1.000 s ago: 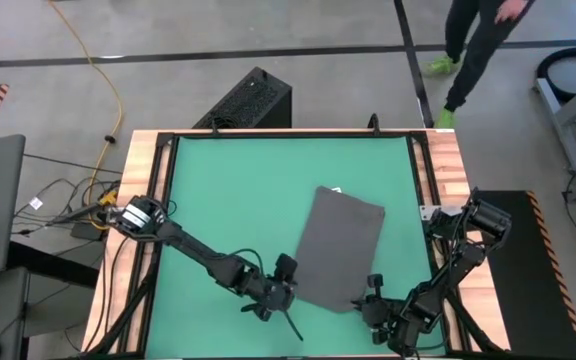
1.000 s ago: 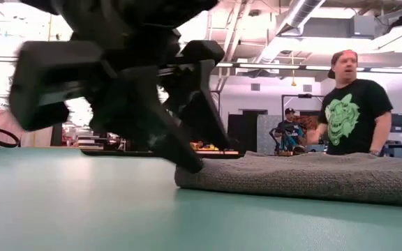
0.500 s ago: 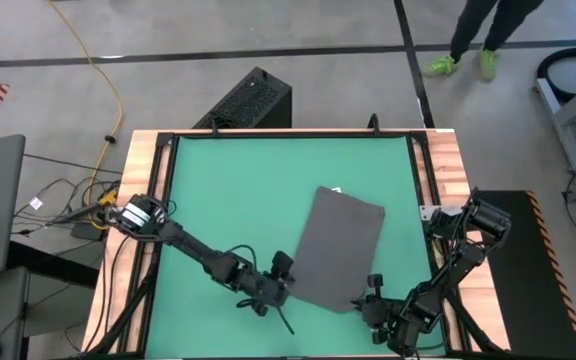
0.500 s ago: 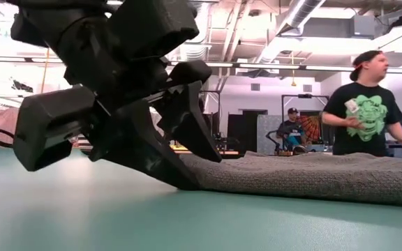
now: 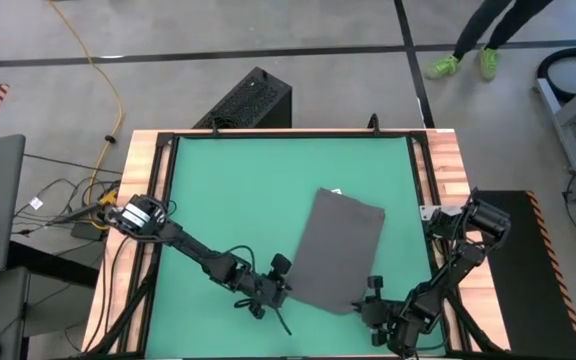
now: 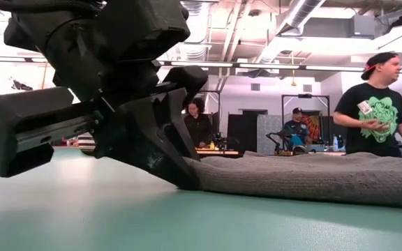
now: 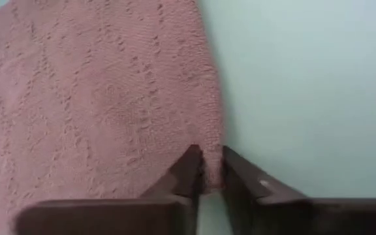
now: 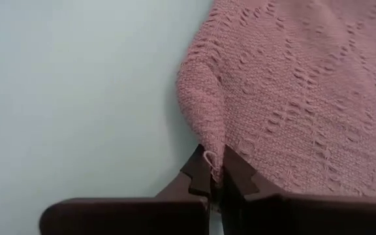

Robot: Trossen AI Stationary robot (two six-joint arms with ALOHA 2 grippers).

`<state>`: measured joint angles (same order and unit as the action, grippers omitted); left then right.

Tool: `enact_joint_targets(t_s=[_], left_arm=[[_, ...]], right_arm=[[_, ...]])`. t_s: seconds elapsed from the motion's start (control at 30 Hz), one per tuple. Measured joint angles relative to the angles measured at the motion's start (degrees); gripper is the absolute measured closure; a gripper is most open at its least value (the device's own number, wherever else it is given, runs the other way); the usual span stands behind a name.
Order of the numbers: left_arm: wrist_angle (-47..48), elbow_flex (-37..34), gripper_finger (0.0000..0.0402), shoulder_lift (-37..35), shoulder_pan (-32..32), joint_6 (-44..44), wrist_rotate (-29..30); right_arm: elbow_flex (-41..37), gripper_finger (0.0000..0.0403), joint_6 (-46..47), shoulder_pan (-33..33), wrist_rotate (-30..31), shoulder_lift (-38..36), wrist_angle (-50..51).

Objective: Roll towel
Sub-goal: Roll the gray towel

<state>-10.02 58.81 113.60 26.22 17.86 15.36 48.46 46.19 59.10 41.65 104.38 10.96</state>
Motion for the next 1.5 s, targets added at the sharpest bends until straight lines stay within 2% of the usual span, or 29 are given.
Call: enact_joint_targets(t_s=[0.07, 0.2, 0.37, 0.47, 0.8, 1.03, 1.23, 1.5], left_arm=[[-0.04, 0.00, 0.0389, 0.00, 0.20, -1.34, 1.20], [2.28, -0.08, 0.0395, -1.63, 1.04, -5.36, 6.21], [7.39, -0.13, 0.0397, -7.24, 2.69, -12.53, 5.90], [8.45, -0.11, 0.0397, -9.78, 4.29, -17.50, 3.82], [7.58, -0.04, 0.0398, -9.53, 6.12, -26.96, 0.16], [3.30, -0.04, 0.0399, -9.51, 3.95, -27.58, -0.17], [1.03, -0.04, 0.0399, -9.44, 1.46, -27.37, -3.37], [2.56, -0.04, 0.0399, -9.44, -0.69, -27.38, -4.16]], right_arm=[[0.95, 0.0379, -0.61, -0.43, -0.67, 0.04, 0.14], [3.67, 0.0381, -5.18, -2.73, -0.94, 0.07, 0.33], [7.47, 0.0381, -10.37, -6.40, -3.39, 0.07, 0.39], [9.49, 0.0379, -10.12, -7.13, -4.66, 0.05, 0.38], [12.61, 0.0378, 4.09, -2.48, -4.26, 0.04, 0.37], [12.66, 0.0378, 10.76, -0.99, -1.43, 0.02, 2.14], [12.66, 0.0378, 14.98, -1.05, -0.98, 0.00, 2.37], [12.66, 0.0378, 29.76, 0.51, 1.79, -0.04, 7.51]])
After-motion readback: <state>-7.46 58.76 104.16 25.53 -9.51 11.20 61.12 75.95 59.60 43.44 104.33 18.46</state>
